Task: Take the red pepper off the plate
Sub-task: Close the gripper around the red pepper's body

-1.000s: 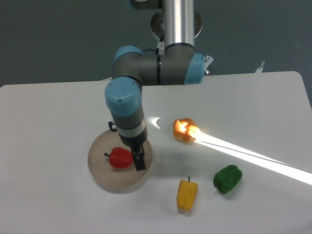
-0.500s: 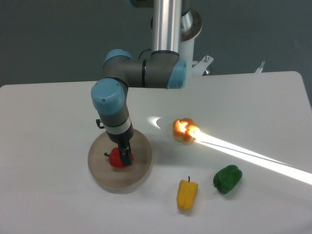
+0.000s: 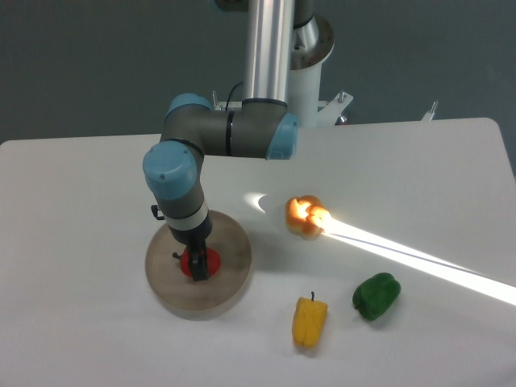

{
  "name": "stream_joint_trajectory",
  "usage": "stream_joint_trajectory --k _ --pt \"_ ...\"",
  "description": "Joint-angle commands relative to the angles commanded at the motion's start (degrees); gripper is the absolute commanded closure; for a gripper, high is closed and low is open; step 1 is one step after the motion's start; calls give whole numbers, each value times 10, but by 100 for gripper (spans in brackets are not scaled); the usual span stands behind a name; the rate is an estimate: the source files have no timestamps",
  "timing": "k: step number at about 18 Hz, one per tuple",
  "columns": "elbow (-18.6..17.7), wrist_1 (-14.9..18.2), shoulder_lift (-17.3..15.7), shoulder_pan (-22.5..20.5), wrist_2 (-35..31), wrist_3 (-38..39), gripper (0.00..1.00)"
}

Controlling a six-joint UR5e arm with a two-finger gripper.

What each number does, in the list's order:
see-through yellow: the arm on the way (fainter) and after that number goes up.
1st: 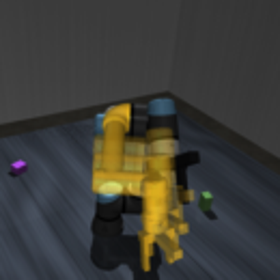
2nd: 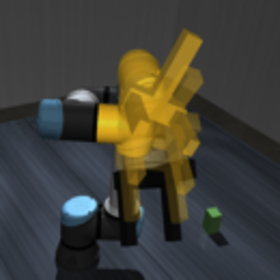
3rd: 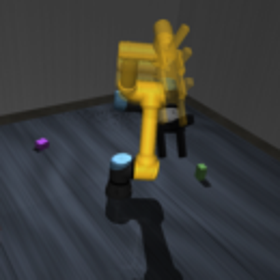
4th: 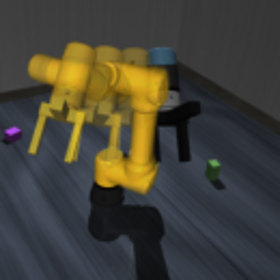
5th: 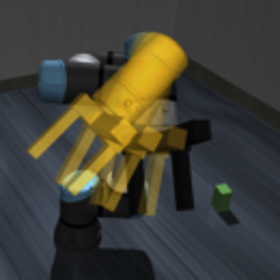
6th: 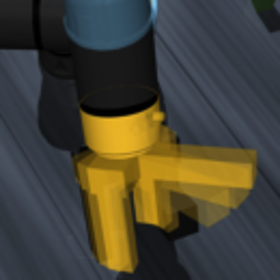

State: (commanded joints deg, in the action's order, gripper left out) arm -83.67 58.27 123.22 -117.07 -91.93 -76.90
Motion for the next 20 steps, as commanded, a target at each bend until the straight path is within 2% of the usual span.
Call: stream_joint_trajectory --k 8,20 --pt "2 -12 16 4 0 1 0" --pt "4 -12 25 5 3 -3 1"
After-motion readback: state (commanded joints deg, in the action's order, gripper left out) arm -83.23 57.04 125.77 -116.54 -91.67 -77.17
